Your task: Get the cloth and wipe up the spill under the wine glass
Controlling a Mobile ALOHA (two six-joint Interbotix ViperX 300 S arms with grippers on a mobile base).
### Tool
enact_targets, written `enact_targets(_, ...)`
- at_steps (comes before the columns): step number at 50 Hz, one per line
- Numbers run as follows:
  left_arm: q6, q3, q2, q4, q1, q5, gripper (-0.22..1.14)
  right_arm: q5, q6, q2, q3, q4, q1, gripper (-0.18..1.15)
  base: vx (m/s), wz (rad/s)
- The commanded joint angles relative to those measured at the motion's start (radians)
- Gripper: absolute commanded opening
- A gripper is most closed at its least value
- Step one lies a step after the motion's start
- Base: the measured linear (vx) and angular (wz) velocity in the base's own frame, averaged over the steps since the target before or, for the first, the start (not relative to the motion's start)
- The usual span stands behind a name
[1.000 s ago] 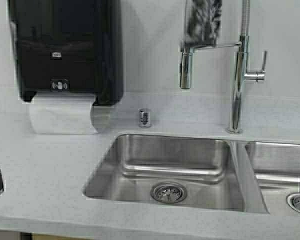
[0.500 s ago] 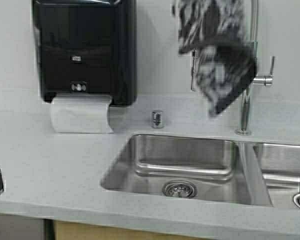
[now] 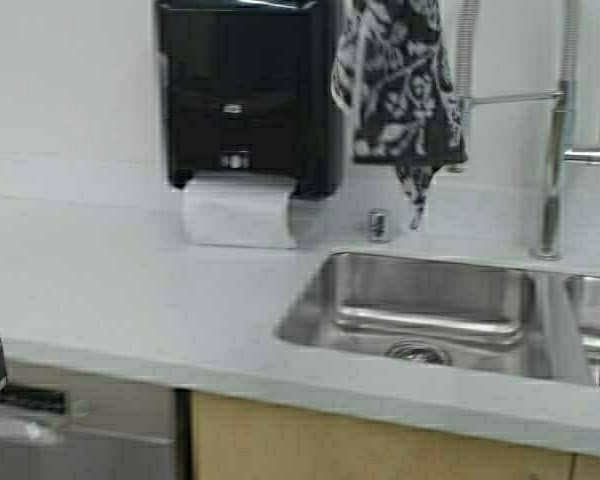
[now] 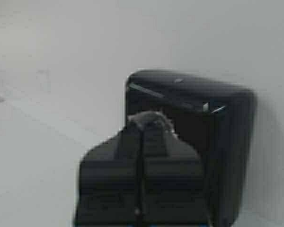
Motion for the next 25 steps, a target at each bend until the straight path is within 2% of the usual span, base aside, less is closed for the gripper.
enact_targets(1,0.003,-0.018,0.005,-0.002,0.002,-0.005,0.02,-0.02,0.0,0.011,-0.018,-0.002,0.005,0.07,-0.2,0.28)
enact_targets(25,0.003,-0.023,0.031,0.0,0.0,-0.005,0.02,-0.075,0.0,0.087,0.017,0.002,-0.008,0.07,-0.2,0.32)
